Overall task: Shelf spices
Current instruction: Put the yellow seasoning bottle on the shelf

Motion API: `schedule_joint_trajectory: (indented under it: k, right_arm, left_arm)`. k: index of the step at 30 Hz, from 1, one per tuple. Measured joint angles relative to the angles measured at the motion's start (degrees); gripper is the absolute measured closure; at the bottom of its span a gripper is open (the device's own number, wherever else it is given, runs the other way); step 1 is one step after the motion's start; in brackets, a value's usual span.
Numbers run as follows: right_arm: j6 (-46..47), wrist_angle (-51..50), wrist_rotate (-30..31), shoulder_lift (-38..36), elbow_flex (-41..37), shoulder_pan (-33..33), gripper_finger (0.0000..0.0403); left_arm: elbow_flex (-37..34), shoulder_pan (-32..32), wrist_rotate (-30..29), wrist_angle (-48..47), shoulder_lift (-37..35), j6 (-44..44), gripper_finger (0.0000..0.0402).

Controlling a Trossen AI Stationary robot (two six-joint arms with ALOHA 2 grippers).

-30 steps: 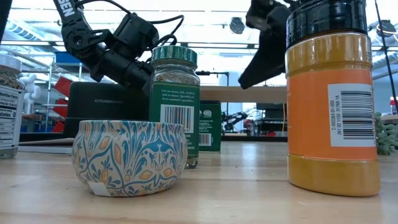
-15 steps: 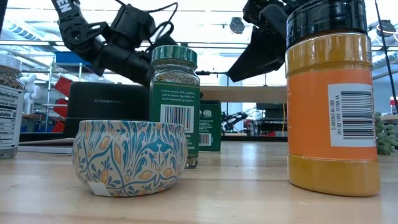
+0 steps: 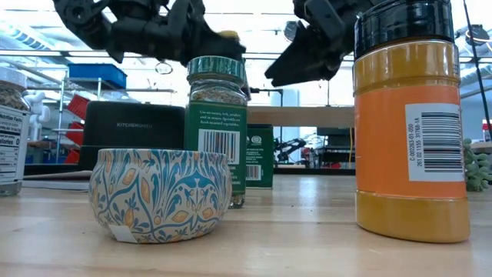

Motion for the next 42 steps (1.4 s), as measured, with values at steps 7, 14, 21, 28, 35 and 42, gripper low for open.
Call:
schedule_joint_trajectory:
  k: [7,14,21,28,35,42]
  right_arm:
    - [-3.8,6.2,-0.8,0.0,0.0,-0.1,0.0174]
    - [-3.8,7.7,-3.1,0.0,0.0,-1.5,0.0174]
    - [-5.1,12.1,-3.4,0.0,0.0,-1.5,0.0174]
    - [-5.8,13.7,-3.4,0.0,0.0,-1.5,0.0174]
    - [-5.8,14.3,-3.4,-0.1,0.0,-1.5,0.0177]
    - [-6.5,15.1,-3.0,0.0,0.0,-1.5,0.0203]
  left_arm:
    - [5.9,-1.9,3.8,-7.7,-0.8,-0.3,0.0194]
    - [12.3,-3.7,3.6,-15.2,-0.8,2.4,0.0194]
    - [14.6,-3.9,3.6,-17.4,0.6,3.1,0.0194]
    - [16.7,-4.5,3.5,-17.7,2.7,3.3,0.0194]
    - [19.2,-5.0,4.1,-18.0,4.3,3.6,0.0194]
    - [19.6,-5.0,4.3,-17.8,4.9,3.3,0.0195]
